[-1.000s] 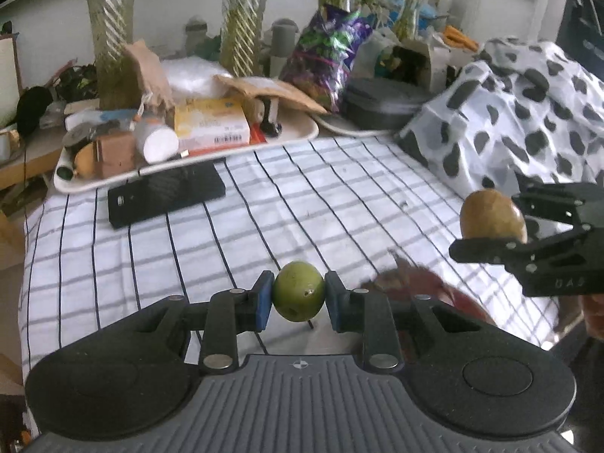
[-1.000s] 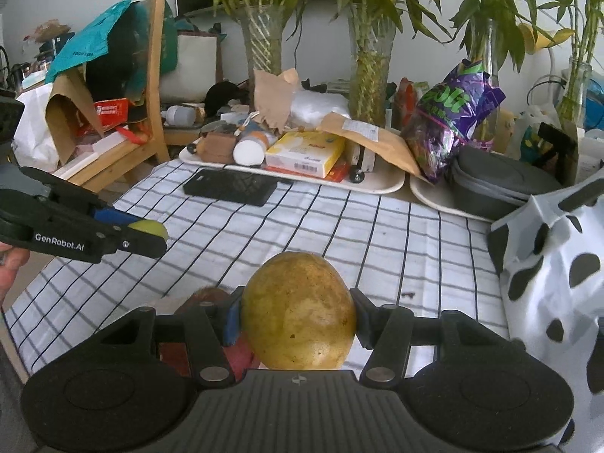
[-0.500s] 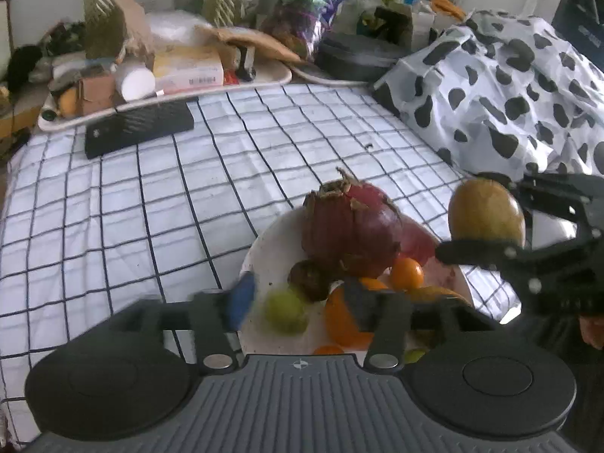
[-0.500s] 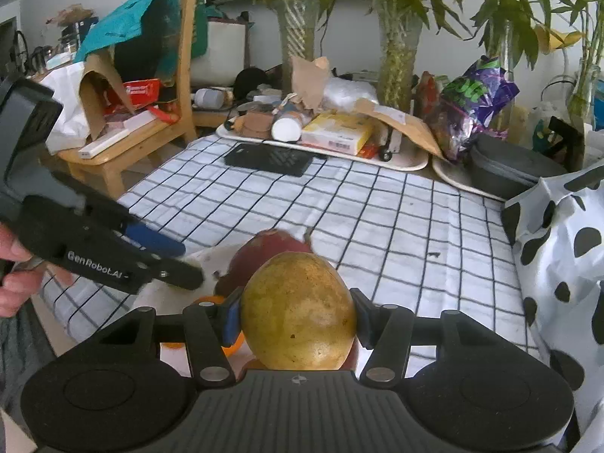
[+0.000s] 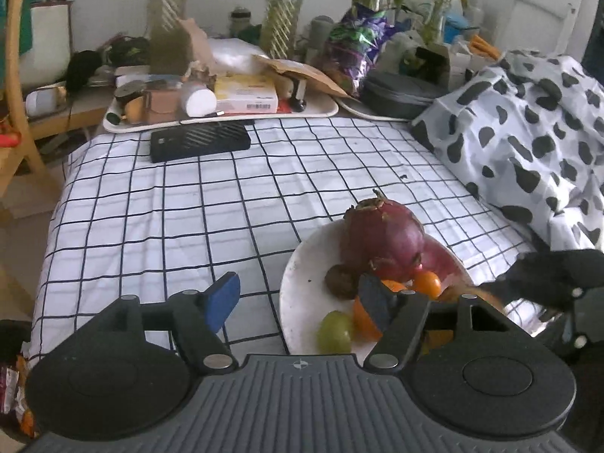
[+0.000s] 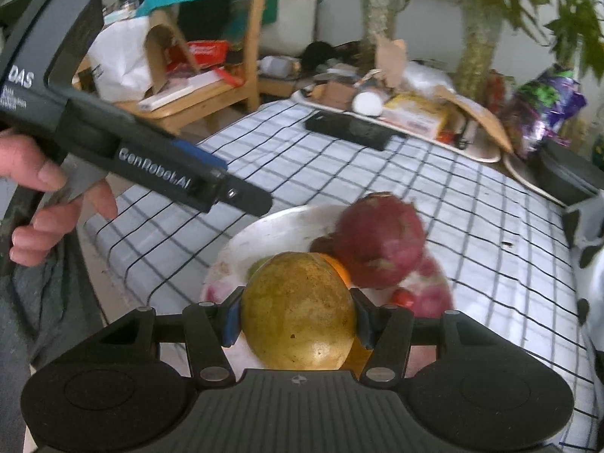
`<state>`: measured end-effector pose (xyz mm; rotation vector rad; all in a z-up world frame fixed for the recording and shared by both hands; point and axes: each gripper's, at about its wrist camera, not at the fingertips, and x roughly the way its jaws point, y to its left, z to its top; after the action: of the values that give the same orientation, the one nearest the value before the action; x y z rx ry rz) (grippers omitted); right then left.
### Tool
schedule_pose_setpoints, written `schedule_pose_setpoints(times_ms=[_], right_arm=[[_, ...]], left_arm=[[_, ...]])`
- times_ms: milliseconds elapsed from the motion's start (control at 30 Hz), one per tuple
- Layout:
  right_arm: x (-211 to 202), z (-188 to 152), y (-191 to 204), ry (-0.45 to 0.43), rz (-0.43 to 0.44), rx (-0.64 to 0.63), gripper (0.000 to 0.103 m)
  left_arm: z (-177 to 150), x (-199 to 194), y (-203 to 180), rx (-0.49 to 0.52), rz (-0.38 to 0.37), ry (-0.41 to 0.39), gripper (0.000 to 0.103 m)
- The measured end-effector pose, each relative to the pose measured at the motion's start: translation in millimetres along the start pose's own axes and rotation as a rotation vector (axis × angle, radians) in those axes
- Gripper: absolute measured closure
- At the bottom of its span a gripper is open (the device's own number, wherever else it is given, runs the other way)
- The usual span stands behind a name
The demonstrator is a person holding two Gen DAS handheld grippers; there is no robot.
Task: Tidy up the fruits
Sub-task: 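Carry the lime and guava to the rose plate and release both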
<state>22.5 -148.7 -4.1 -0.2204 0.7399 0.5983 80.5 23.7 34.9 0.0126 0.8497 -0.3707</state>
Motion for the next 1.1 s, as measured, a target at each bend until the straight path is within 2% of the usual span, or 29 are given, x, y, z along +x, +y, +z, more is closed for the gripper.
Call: schedule_pose_setpoints(times_ms=[367,667,700,733,767,833,1100], right_arm=[[19.7,8.9,19.2,0.019,0.034,-0.024,0.045],[33.7,18.7,30.6,-0.005,0.014,-0.073,0.044],[33.6,18.1,32.0,-0.001,0.011,-0.084,0.04],[32.7,16.9,33.2,-0.001,-0.002,-0.094,0.03],[29.7,15.2,34.1,-0.017,-0.029,-0.102,0.001],[19.1,13.1,32.8,-0.078,-0.05,-0.114,0.0],[-9.4,3.6,15.5,-0.079,-0.096,0.01,0.0]], left_arm=[[-2.4,-18.6,19.4,-0.098,0.053,-0.07,0.035],[-4.2,-20.9,21.2,-0.084,0.075,-0.079,0.035],[-4.5,-21.7,20.9,-0.083,0.076,-0.082,0.035],[-4.9,-22.6,20.6,-0.082,0.077,-0.085,0.035],[-4.9,-23.5,20.3,-0.082,0.078,-0.089,0.035],[-5.2,-25.7,19.3,-0.083,0.072,-0.099,0.035],[-13.5,-36.1,6.2,-0.064,0.088,-0.101,0.035]])
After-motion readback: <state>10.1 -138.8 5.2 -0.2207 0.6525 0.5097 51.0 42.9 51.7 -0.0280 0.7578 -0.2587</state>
